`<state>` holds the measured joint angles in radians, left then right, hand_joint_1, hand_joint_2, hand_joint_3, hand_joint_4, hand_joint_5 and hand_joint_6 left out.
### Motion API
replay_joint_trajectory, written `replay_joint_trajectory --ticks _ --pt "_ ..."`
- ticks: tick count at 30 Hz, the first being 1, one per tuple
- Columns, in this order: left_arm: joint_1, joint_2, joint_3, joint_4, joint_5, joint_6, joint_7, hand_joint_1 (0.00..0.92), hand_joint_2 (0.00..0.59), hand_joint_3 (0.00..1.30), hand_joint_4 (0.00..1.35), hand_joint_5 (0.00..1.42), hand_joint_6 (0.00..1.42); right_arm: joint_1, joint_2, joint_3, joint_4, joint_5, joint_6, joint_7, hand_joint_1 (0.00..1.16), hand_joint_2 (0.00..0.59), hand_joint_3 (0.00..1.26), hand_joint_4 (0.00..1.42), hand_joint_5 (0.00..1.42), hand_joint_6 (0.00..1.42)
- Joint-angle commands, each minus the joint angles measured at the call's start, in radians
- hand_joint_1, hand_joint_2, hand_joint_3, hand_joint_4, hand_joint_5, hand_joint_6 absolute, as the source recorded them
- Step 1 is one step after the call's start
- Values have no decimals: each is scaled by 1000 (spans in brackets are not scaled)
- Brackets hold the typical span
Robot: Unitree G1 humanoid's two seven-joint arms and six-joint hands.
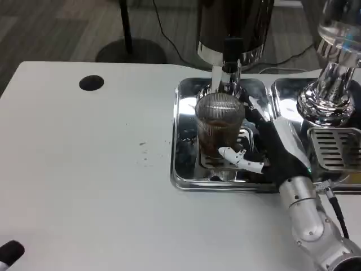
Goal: Grasp the cup under the faucet to collect the drink, then remove the cup.
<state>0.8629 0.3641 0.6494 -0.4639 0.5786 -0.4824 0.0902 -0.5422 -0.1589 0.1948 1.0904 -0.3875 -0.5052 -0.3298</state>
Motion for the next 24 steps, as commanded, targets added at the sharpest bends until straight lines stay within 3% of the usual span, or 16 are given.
replay_joint_trajectory --ticks 1,11,24 --pt "1 -6 11 -11 -3 0 -15 0 61 53 0 0 0 10 -1 -7 4 11 -12 -9 767 211 62 129 133 124" --pt "0 -8 14 -12 -3 0 -14 0 61 56 0 0 0 9 18 -26 7 36 -13 -14 758 210 62 129 125 120" --pt "-6 -11 11 -10 -3 0 -19 0 61 56 0 0 0 9 27 -14 1 20 -4 -33 755 208 70 129 122 101"
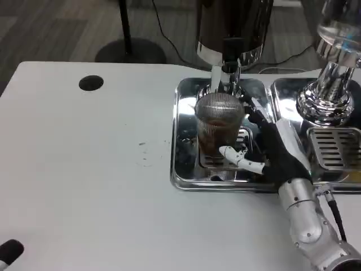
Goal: Grasp the cup under the faucet to collect the drink, then remove the cup.
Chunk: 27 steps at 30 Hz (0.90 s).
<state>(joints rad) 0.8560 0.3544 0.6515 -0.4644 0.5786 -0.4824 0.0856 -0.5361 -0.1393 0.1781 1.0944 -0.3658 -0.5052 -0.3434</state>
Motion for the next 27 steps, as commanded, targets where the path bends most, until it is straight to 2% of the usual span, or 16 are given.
replay_joint_trajectory --ticks 1,27 --pt "0 -1 9 -10 -3 0 -15 0 61 56 0 0 0 3 8 3 -3 -2 -4 -20 755 208 70 129 122 101" --pt "3 -6 6 3 0 -12 -8 0 61 56 0 0 0 11 20 25 -39 -7 8 -36 744 217 89 167 142 100"
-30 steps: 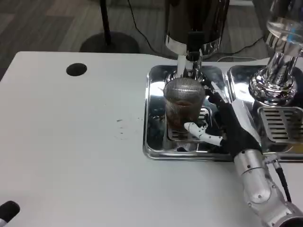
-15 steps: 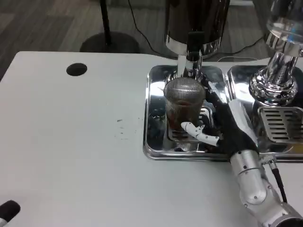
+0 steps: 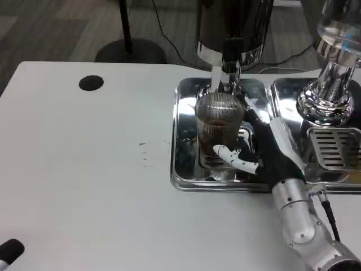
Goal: Grasp the cup under the faucet to collect the drink, then remove the cup.
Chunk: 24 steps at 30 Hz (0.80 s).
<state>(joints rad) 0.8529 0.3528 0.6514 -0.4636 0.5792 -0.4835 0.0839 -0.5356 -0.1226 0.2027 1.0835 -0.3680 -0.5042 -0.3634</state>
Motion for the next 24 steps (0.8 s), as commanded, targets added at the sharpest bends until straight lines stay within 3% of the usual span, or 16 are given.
replay_joint_trajectory --ticks 1,18,22,24 --pt "7 -5 6 2 -1 -12 -6 0 61 56 0 0 0 11 5 1 -33 -5 9 -16 744 217 92 178 145 100" --pt "18 -20 14 1 -4 -35 -2 0 61 56 0 0 0 50 -2 0 -88 -4 28 -21 743 217 161 230 167 100" --pt "14 -9 17 6 -3 -34 -9 0 61 56 0 0 0 64 -6 -1 -100 -4 28 -21 743 217 161 230 168 100" --pt "-6 17 16 24 -1 -29 -19 0 61 56 0 0 0 71 -10 -4 -109 -2 29 -20 743 217 161 230 168 100"
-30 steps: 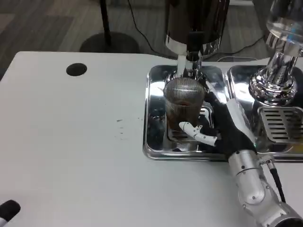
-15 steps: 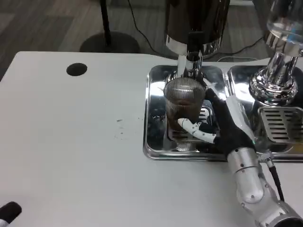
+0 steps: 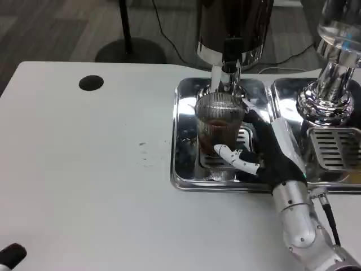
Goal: Grasp the cup under the faucet to collect the drink, then remove the cup.
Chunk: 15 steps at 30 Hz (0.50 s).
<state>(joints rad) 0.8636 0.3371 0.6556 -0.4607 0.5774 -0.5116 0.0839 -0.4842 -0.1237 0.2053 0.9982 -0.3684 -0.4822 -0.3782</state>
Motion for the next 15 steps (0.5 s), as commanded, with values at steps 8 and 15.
replay_joint_trajectory --ticks 8,15 --pt "-189 151 -48 119 26 54 -68 0 61 56 0 0 0 49 -25 -18 -74 1 15 0 743 218 162 230 168 100" --pt "-293 222 -117 195 56 93 -83 0 61 59 0 0 0 62 -23 -17 -98 0 29 2 743 223 162 230 169 100"
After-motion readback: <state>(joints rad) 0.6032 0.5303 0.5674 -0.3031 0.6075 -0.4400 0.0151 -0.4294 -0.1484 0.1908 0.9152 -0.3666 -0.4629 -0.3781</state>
